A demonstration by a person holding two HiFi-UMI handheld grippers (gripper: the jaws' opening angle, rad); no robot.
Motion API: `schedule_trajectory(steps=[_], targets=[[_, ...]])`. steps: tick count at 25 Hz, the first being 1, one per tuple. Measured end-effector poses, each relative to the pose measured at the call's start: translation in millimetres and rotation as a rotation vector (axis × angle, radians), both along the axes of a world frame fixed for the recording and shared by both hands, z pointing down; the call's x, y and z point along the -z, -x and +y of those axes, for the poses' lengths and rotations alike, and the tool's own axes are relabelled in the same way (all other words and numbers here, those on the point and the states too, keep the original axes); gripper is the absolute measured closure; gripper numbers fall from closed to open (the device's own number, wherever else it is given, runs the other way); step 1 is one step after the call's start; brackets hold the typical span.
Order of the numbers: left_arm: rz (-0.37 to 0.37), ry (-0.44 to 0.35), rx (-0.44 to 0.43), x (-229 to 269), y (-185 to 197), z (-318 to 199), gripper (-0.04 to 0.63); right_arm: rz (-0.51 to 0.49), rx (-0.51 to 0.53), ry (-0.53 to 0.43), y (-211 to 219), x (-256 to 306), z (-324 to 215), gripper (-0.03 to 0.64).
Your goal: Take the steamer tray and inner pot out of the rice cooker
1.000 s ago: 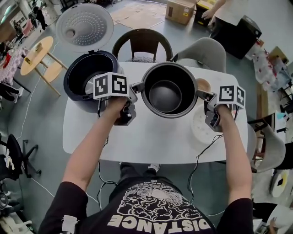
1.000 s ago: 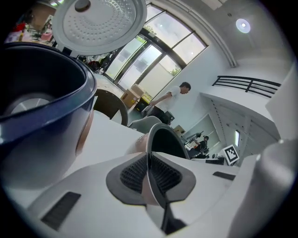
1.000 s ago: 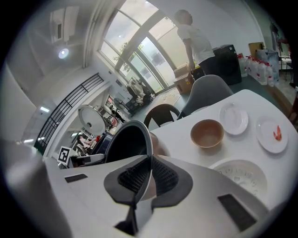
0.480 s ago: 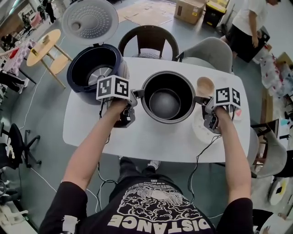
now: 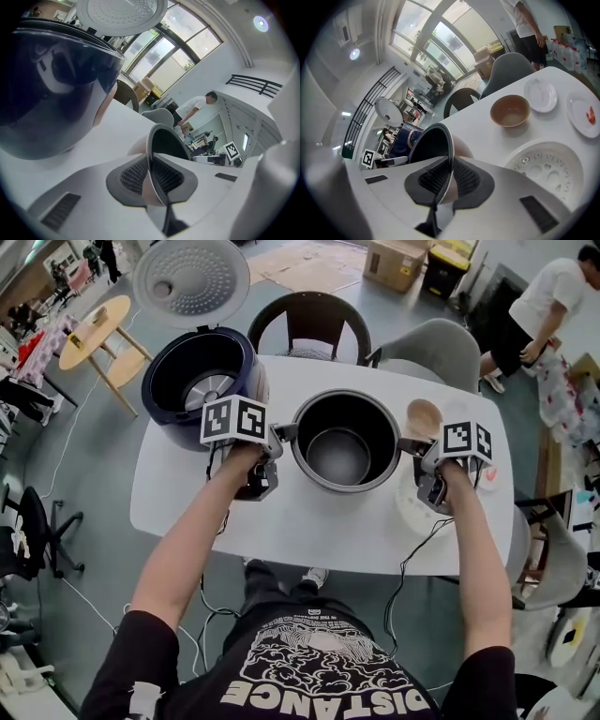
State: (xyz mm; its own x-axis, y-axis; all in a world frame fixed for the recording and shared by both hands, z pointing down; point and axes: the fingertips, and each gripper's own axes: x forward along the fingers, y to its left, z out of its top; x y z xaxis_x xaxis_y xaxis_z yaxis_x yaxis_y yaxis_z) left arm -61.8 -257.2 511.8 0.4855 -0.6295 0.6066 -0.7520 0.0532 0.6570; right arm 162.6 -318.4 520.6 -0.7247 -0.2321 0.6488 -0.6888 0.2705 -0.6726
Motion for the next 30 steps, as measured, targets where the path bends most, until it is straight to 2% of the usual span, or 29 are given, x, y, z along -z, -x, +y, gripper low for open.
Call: schedule_trajectory(steps=[6,11,20,30], targets=[[-0.009,-0.027,-0.032,-1,4,5,0.543,-0.076,-0.021,0.016,4,-1,5,0.571],[-0.09,-0.055,-0.076,4,5,8,0.534,-0.11,-0.037,0.0,4,1,8,0.568],[-0.173,-0.17,-0.087,41,20,1,0.531,-0.117,-0.076,-0.144,8,39,1,0.555],[-0.304,-0.43,-0.146,140,18,-18,0.538,-0.116,-0.04,-0.436,60,149,0,0.563]])
